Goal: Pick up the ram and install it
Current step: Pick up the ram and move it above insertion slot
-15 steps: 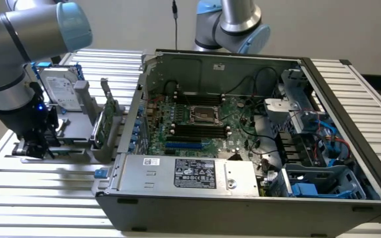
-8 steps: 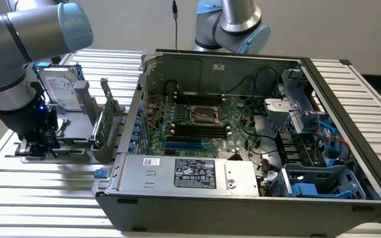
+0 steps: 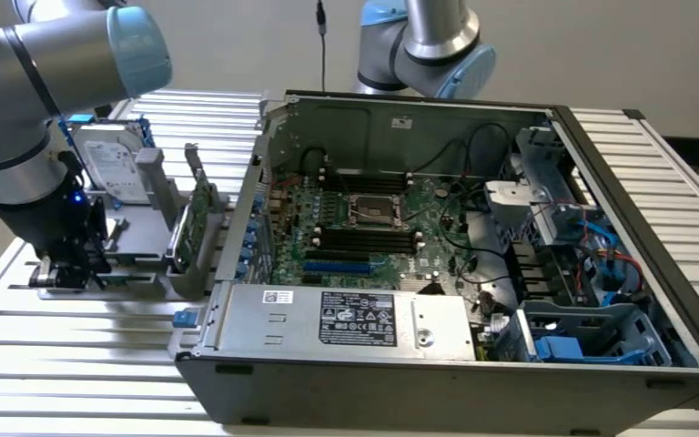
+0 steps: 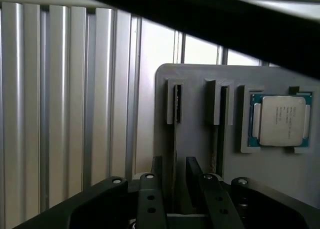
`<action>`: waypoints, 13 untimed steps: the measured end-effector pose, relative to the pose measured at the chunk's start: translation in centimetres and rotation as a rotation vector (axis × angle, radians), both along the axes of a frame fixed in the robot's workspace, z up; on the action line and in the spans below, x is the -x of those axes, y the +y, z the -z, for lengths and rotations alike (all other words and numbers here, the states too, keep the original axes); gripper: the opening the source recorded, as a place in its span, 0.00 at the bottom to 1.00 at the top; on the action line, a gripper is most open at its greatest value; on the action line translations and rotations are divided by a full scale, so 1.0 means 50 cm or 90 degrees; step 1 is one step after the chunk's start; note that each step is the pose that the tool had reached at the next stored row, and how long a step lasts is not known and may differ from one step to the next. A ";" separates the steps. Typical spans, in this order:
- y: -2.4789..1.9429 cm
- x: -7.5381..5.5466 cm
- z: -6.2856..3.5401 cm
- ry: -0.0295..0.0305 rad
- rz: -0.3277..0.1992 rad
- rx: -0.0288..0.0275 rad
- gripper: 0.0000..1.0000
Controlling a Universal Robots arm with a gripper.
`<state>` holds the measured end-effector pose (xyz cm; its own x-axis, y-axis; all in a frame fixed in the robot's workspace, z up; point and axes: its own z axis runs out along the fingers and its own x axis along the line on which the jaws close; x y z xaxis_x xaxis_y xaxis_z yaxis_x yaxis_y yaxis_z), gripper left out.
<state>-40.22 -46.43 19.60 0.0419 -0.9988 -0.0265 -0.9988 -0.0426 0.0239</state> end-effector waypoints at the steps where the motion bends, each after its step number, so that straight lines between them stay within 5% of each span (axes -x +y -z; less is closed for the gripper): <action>1: 0.0002 0.000 0.000 0.0000 0.000 -0.0008 0.33; 4: 0.0008 0.000 0.001 0.0000 0.000 -0.0033 0.31; 8: 0.0011 0.000 0.001 0.0008 0.000 -0.0051 0.14; 13: 0.0013 0.000 0.001 0.0029 0.001 -0.0055 0.14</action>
